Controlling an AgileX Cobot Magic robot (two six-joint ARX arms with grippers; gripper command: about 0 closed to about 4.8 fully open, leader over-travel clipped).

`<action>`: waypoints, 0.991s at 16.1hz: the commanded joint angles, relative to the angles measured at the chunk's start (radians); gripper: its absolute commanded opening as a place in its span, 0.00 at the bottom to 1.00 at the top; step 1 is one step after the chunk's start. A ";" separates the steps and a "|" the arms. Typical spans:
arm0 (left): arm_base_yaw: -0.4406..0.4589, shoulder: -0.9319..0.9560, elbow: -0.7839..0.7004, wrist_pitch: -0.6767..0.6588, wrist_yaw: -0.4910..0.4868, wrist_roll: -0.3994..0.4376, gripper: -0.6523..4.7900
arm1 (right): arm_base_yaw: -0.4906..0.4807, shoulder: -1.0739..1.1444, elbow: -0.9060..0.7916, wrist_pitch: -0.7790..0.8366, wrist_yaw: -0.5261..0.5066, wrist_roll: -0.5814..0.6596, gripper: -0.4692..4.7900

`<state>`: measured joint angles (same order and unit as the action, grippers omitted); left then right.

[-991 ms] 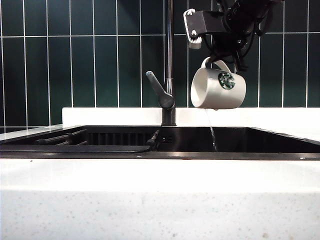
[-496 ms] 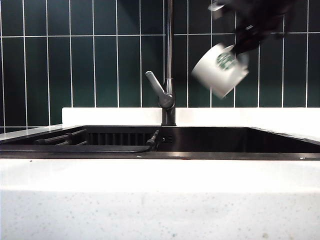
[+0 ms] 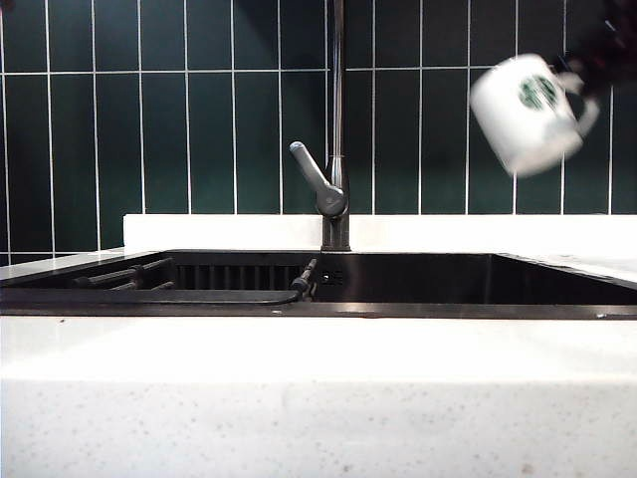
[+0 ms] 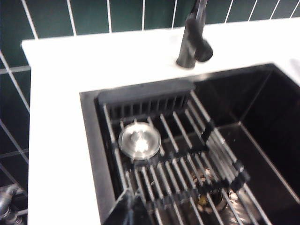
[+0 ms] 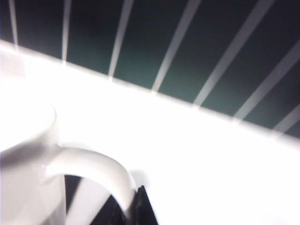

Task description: Pick up the mug next to the sink, go to the faucet to get some water, pour the water into the sink, and finally put the mug back to its place.

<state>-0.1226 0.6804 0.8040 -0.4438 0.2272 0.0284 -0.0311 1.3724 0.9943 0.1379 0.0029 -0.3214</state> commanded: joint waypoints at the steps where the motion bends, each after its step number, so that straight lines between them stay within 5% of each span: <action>1: 0.000 -0.064 -0.011 -0.004 -0.005 -0.012 0.11 | -0.037 -0.053 -0.135 0.212 -0.005 0.135 0.09; 6: 0.000 -0.192 -0.011 -0.068 0.002 -0.045 0.11 | -0.050 -0.067 -0.415 0.587 0.116 0.217 0.09; 8: 0.000 -0.255 -0.011 -0.124 0.002 -0.044 0.11 | -0.054 -0.064 -0.454 0.611 0.169 0.221 0.09; 16: 0.000 -0.402 -0.012 -0.309 -0.004 -0.013 0.11 | -0.146 0.064 -0.459 0.683 0.054 0.321 0.09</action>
<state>-0.1234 0.2802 0.7914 -0.7521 0.2234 0.0074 -0.1795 1.4353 0.5251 0.7376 0.1009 -0.0227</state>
